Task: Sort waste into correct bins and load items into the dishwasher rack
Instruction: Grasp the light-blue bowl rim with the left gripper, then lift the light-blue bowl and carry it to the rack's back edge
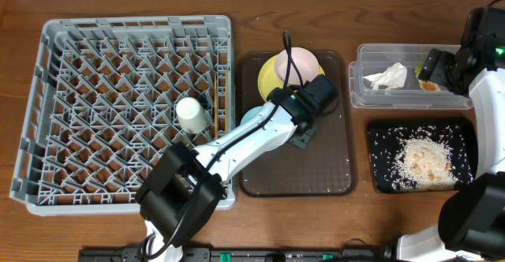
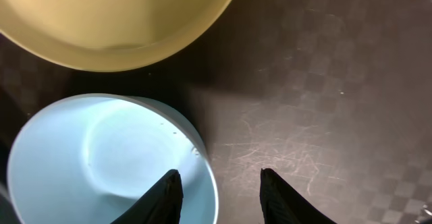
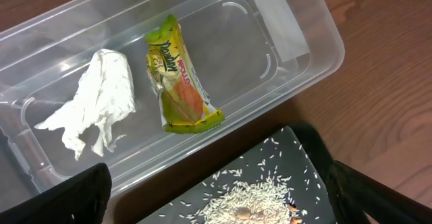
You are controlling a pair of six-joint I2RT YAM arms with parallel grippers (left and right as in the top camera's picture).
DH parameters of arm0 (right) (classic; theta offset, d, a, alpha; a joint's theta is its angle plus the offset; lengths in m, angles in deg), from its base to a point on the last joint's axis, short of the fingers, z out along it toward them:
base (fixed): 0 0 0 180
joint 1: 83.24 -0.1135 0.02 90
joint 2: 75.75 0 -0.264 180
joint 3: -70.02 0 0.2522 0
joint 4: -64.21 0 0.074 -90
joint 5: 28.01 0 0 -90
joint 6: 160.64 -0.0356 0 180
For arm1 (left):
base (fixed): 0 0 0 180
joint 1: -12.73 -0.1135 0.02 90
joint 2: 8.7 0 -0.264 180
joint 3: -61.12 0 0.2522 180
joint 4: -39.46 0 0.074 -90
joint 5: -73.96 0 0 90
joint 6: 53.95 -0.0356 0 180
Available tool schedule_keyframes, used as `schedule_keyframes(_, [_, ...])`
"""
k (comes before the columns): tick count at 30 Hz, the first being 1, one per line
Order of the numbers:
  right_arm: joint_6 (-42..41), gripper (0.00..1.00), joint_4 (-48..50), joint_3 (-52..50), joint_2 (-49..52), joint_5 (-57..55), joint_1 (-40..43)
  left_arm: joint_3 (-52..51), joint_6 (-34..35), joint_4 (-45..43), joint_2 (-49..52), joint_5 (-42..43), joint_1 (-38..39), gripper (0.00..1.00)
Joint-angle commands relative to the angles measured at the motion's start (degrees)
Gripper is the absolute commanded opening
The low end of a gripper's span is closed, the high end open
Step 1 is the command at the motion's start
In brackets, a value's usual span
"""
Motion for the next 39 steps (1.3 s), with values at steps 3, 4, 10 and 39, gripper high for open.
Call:
schedule_keyframes(3, [0.6,0.99,-0.1,1.1,-1.1,-0.9,0.3,-1.4,0.9,0.2,0.8,-1.9,0.0,0.39])
schedule_keyframes(4, [0.6,0.99,-0.1,1.1,-1.1,-0.9,0.3,-1.6,1.0,0.2,1.0,-1.9,0.1,0.39])
schedule_keyframes(10, [0.6,0.99,-0.1,1.1,-1.1,-0.9,0.3,-1.9,0.9,0.2,2.4,-1.9,0.1,0.29])
schedule_keyframes(39, [0.6,0.99,-0.1,1.1,-1.1,-0.9,0.3,8.0,2.6,-2.9,-16.5,31.9,-26.9,0.06])
